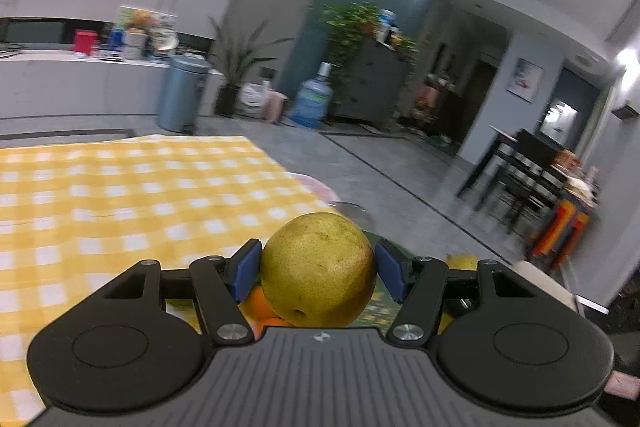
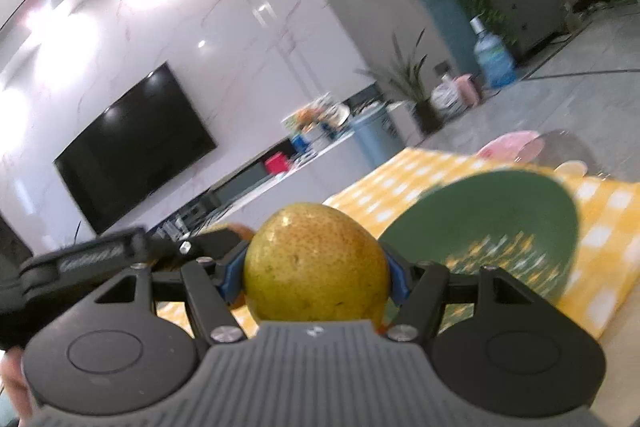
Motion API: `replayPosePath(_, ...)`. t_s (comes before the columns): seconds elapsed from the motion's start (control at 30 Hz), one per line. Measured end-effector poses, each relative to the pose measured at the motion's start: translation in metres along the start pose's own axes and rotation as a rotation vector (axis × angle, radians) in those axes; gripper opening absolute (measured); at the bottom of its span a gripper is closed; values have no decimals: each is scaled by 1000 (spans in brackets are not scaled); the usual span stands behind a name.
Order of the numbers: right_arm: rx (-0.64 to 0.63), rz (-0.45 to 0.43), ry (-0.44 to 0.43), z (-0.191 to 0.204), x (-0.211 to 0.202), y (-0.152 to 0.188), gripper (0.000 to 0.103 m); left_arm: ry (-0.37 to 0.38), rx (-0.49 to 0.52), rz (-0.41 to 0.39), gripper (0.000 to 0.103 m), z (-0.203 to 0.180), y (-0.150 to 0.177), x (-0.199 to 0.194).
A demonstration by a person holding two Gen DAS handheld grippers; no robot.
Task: Organize fruits
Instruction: 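Lift the pear with the left tool and drop it into the green colander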
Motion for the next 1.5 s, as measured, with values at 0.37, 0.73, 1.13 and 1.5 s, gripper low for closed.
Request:
replayPosePath(0.37, 84, -178, 168, -70, -56, -37, 64, 132, 6, 218, 71, -70, 26, 73)
replayPosePath(0.73, 177, -269, 165, -121, -76, -36, 64, -105, 39, 387, 71, -83, 45, 159)
replayPosePath(1.13, 208, -185, 148, -131, -51, -14, 64, -254, 54, 489, 72, -71, 53, 212)
replayPosePath(1.5, 142, -148, 141, -117, -42, -18, 64, -125, 99, 505, 79, -67, 43, 204)
Point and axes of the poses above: each gripper's, at about its wrist camera, not at the fingertips, and x roughly the way its jaws point, z to its left, y to its underside, the point moved 5 cm from there along x, roughly the way its jaws point, and after that the axes turned 8 degrees about -y, right-handed, at the moved point
